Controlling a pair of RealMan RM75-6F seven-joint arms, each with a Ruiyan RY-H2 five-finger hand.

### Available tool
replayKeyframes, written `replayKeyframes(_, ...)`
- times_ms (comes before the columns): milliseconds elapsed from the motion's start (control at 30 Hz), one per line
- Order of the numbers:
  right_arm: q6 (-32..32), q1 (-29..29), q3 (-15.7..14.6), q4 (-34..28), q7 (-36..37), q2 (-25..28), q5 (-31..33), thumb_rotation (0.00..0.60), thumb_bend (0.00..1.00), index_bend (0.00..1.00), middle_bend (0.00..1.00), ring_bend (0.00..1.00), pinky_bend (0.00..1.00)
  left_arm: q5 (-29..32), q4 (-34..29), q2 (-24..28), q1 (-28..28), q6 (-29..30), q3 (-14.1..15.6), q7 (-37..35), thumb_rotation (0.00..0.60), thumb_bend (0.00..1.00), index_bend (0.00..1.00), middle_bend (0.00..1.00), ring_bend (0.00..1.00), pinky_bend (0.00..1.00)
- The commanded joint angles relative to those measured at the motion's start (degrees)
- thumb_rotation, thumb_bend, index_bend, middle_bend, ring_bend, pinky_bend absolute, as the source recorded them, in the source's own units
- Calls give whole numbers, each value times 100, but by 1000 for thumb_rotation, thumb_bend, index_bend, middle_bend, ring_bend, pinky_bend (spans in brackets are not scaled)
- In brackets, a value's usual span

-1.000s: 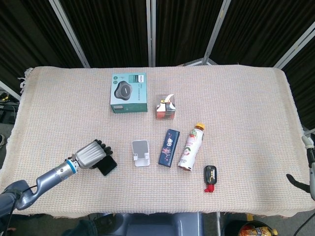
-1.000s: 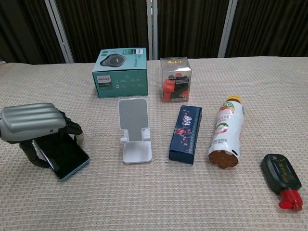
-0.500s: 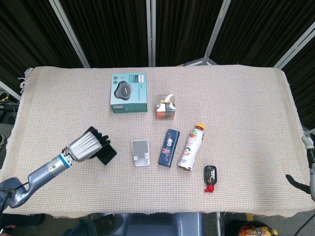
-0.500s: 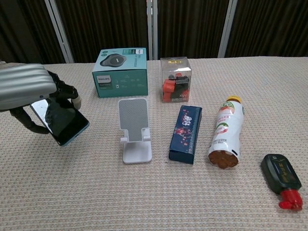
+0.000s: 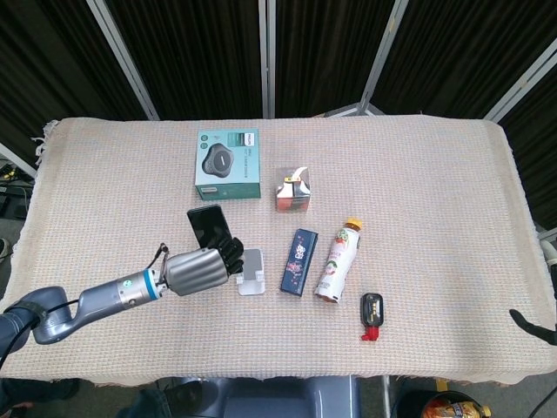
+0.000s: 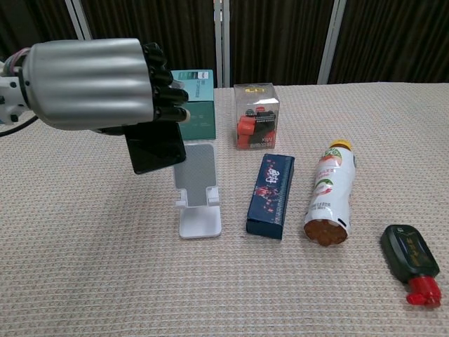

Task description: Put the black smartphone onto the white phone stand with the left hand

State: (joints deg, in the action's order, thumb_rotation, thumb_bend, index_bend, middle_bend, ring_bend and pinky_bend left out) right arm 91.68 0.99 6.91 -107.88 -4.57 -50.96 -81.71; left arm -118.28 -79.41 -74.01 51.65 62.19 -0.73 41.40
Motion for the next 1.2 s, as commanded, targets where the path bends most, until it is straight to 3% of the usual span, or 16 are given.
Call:
replayKeyframes(33,12,15,-1,13,56,19,-1,600,0,0,0,0,0,-44,-303,26,226,-461,-148,414,600,0,658,429,460,441)
replayKeyframes(200,28,54,12,66,243,78,50,600,0,0,0,0,0,17,-474,-145,376,-1147,-178,1020,600,0,654,428,460,439)
replayKeyframes(400,57,96,9,47,415,174,27,600,0,0,0,0,0,706,-846,-367,292,-1995,-456,1902,600,0,648,427,460,439)
replayKeyframes(633,8,78,12,71,433,171,54,600,0,0,0,0,0,1112,-995,-526,216,-2279,-632,2530,600,0,620,408,459,436)
replayKeyframes(1200,18,86,22,79,477,179,61,600,0,0,0,0,0,1554,-968,-744,217,-2412,-689,3050,600,0,613,405,459,432)
